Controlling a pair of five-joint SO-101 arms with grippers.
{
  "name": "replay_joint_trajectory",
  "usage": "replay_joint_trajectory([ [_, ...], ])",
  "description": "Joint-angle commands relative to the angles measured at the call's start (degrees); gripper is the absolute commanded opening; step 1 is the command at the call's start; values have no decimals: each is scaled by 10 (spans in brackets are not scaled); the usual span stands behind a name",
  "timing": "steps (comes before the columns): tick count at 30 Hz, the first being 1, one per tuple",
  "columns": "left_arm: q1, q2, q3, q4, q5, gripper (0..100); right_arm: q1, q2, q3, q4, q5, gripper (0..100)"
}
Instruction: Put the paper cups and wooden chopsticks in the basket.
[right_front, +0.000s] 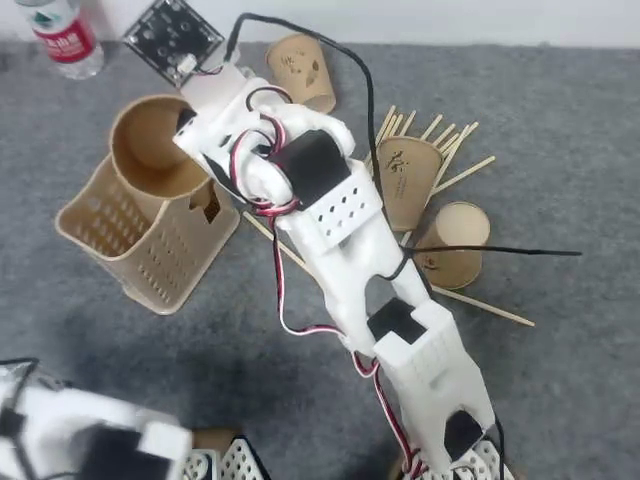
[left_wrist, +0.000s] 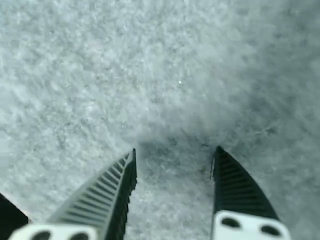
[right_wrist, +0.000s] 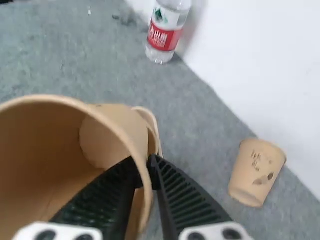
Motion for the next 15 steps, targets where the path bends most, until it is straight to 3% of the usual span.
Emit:
replay_joint_trajectory([
  [1, 11, -142, 67, -18, 1, 242, 10, -1, -19, -6, -4, 28],
  [6, 48, -277, 142, -18, -2, 242, 7, 7, -10, 2, -6, 310],
  [15, 52, -434, 211, -12, -2, 243, 5, 0, -23, 7, -3, 262],
])
